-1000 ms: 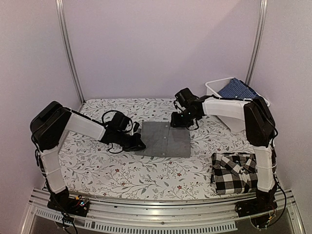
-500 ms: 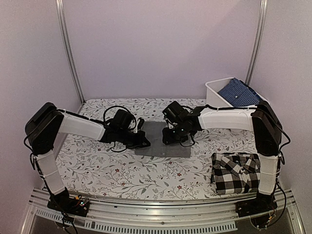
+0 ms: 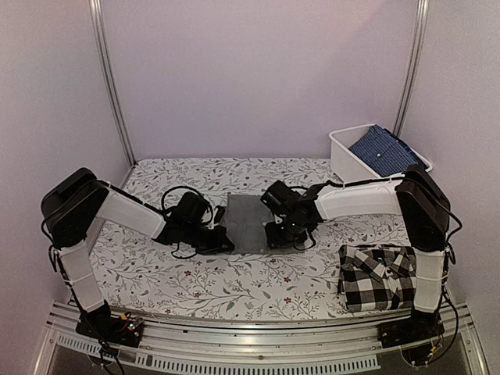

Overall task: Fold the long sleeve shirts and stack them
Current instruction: Smooth out the square-folded shirt at the center of the board.

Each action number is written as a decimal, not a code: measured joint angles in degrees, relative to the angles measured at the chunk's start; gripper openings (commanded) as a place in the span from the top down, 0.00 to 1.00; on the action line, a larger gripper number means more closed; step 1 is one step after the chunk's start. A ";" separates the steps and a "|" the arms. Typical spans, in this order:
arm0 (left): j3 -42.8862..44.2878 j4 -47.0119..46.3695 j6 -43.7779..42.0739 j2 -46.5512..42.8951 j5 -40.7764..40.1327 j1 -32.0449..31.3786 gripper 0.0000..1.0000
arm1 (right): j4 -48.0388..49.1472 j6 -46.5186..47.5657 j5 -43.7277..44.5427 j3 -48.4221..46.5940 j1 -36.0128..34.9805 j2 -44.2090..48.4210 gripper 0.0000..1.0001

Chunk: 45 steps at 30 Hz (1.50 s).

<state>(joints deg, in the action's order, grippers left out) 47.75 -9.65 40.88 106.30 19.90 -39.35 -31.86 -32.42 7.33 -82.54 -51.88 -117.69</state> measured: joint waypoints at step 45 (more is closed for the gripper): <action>13.60 13.25 -4.68 0.20 5.75 13.18 0.55 | 1.51 1.49 1.16 -11.21 3.08 -1.11 0.47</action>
<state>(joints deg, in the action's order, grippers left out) 61.34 3.60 36.21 106.50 25.65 -26.17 -30.35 -30.94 8.49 -93.76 -48.80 -118.80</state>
